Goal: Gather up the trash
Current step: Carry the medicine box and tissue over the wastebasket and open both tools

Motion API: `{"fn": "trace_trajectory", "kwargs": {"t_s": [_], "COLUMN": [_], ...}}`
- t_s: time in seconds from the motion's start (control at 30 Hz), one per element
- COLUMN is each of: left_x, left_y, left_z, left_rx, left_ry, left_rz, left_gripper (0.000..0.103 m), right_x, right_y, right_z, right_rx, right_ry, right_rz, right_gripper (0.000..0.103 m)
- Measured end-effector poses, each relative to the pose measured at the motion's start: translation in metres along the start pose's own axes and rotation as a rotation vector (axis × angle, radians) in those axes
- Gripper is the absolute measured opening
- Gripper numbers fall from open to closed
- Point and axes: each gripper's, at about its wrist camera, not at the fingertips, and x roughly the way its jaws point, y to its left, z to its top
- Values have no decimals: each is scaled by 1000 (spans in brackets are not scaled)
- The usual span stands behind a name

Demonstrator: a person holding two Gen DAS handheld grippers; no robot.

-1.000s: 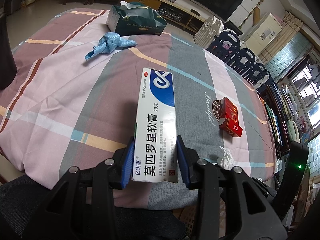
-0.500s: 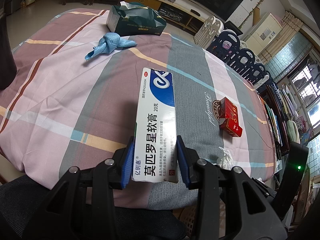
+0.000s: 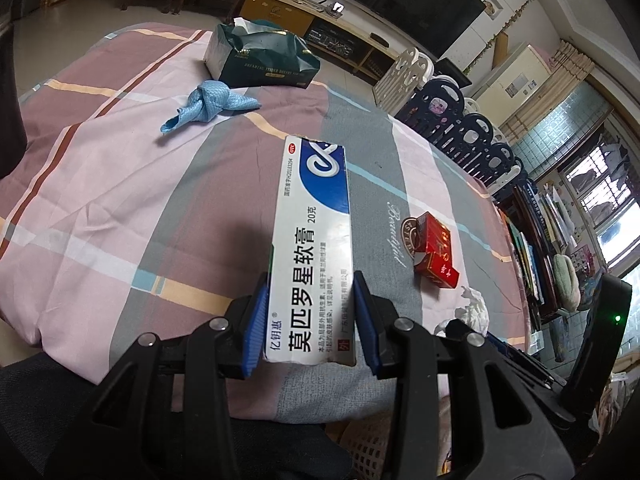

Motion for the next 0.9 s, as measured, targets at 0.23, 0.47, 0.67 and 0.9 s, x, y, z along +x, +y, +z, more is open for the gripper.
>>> {"fn": "trace_trajectory", "kwargs": {"t_s": [0.23,0.47,0.67,0.9], "left_x": [-17,-36,-32,-15], "left_y": [-20,-90,-166,-221], "left_z": [0,-37,-100,-178], "left_rx": [40,229,440,676], "left_ry": [-8,52,187,396], "left_rz": [-95,-163,-289,-399], "left_gripper": [41,41,41,41], "right_x": [-60,-97,-75,-86], "right_y": [-43,-123,-187,-225], "right_z": [-3,-58,-120,-139], "right_rx": [16,37,198,416], "right_ry": [-71,-2,165,179], "right_rz": [-29,-153,-176,-71], "right_gripper": [30,30,30,65]}}
